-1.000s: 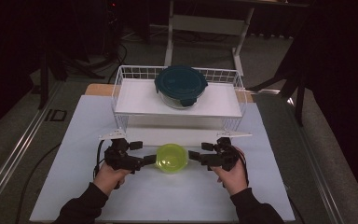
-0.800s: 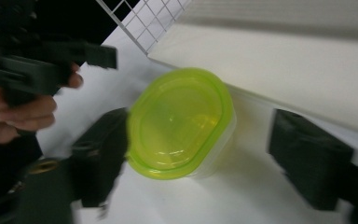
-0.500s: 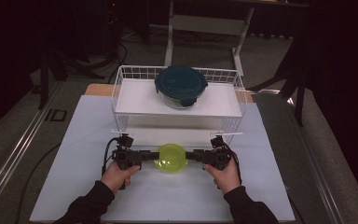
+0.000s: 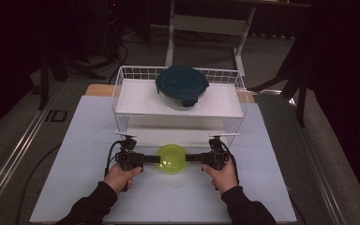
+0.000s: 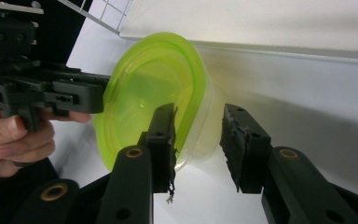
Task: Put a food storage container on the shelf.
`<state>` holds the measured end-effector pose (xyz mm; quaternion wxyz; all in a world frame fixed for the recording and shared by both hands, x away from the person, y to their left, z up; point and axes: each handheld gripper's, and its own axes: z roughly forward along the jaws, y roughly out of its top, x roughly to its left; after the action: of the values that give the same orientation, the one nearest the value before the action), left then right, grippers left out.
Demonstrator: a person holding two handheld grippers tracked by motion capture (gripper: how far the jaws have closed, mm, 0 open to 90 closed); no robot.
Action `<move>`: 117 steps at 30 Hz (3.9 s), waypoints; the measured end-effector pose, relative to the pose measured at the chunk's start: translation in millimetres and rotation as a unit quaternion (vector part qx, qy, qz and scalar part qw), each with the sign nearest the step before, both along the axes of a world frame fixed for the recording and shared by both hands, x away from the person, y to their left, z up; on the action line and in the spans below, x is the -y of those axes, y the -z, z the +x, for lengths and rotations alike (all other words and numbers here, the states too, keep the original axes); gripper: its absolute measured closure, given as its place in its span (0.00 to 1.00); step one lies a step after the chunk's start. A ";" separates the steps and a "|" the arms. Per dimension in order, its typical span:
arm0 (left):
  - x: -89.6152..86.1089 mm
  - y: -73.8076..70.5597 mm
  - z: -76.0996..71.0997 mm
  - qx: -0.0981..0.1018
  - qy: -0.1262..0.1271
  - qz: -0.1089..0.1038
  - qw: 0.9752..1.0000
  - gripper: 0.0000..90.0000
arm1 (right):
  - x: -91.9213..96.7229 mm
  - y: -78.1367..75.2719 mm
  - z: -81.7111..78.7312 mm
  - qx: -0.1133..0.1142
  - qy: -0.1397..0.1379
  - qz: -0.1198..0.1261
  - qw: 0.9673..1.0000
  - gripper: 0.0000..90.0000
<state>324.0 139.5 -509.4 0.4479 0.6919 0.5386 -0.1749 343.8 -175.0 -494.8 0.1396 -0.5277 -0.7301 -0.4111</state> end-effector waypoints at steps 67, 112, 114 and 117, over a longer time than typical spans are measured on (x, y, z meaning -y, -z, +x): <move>-2.4 -123.4 -44.9 0.134 0.026 -0.003 0.991 0.90 | -5.7 -117.9 -47.6 0.103 -0.031 0.026 0.994 0.90; 6.5 -254.6 30.2 0.196 -0.003 -0.011 0.981 0.91 | -3.4 -250.2 16.3 0.189 0.027 0.031 0.981 0.89; 8.1 -256.1 35.9 0.193 -0.004 -0.011 0.981 0.91 | -2.3 -251.8 21.3 0.186 0.031 0.031 0.982 0.89; 9.2 -256.5 42.0 0.188 -0.007 -0.012 0.982 0.91 | -2.0 -253.1 26.3 0.183 0.035 0.028 0.982 0.89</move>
<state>366.0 130.3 -252.9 0.5508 0.7031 0.4475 -0.0447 370.2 -173.0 -241.8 0.0042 -0.4644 -0.7127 -0.5257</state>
